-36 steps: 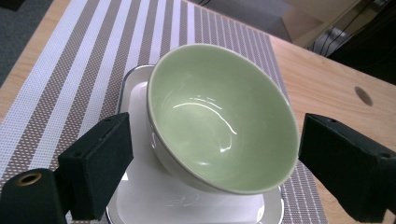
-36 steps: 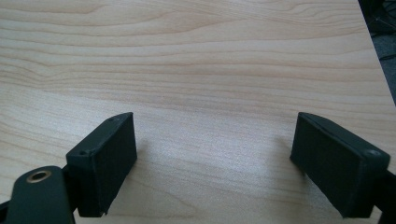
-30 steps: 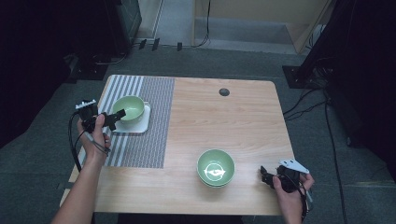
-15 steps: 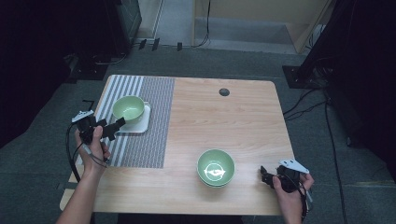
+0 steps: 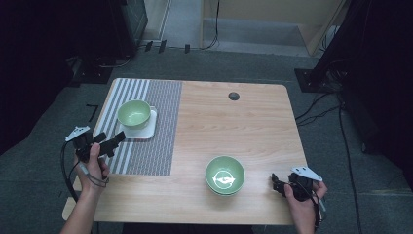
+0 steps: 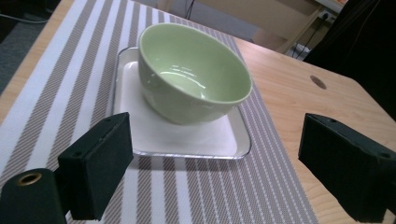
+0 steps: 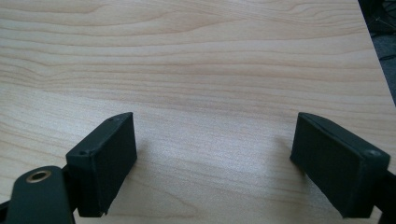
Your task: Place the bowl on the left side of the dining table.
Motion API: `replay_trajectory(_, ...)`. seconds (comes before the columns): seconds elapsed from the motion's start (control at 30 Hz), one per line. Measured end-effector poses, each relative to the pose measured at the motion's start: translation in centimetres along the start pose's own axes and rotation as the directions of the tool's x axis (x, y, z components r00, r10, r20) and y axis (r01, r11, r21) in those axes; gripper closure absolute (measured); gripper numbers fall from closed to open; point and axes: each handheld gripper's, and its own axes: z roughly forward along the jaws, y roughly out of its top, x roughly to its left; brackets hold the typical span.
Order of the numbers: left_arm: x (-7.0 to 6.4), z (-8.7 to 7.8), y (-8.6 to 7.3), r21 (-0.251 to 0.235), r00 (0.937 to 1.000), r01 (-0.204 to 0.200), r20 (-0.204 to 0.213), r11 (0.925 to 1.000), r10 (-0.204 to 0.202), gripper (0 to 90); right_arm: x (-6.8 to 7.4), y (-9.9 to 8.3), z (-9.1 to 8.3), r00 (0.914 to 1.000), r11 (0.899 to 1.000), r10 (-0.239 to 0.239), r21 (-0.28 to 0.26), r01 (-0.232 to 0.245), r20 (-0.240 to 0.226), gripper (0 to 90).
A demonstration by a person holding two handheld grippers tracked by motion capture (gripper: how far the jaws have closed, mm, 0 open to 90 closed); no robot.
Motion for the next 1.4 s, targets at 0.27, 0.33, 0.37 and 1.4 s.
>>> replay_trajectory(0.27, 1.1, -1.5, -1.2, 0.000, 0.9996, -0.019, -0.022, 0.9998, 0.019, 9.6, 0.0, 0.0, 0.0, 1.0000, 1.000, -0.001, 0.000, 0.001, 0.000, 13.9)
replay_trajectory(0.33, 1.2, -1.7, -1.6, 0.006, 0.9992, -0.026, -0.029, 0.9996, 0.027, 9.6, 0.0, 0.0, 0.0, 1.0000, 1.000, -0.001, 0.000, 0.001, 0.001, 13.9)
replay_trajectory(0.37, 1.3, -1.8, -1.9, 0.013, 0.9988, -0.034, -0.034, 0.9993, 0.034, 9.6, 0.0, 0.0, 0.0, 1.0000, 1.000, -0.001, 0.000, 0.001, 0.000, 13.9)
replay_trajectory(1.4, 4.4, -4.8, -6.8, 0.095, 0.9849, -0.098, -0.134, 0.9907, 0.110, 9.6, 0.1, 0.0, 0.0, 1.0000, 1.000, 0.001, 0.000, -0.001, 0.000, 13.9)
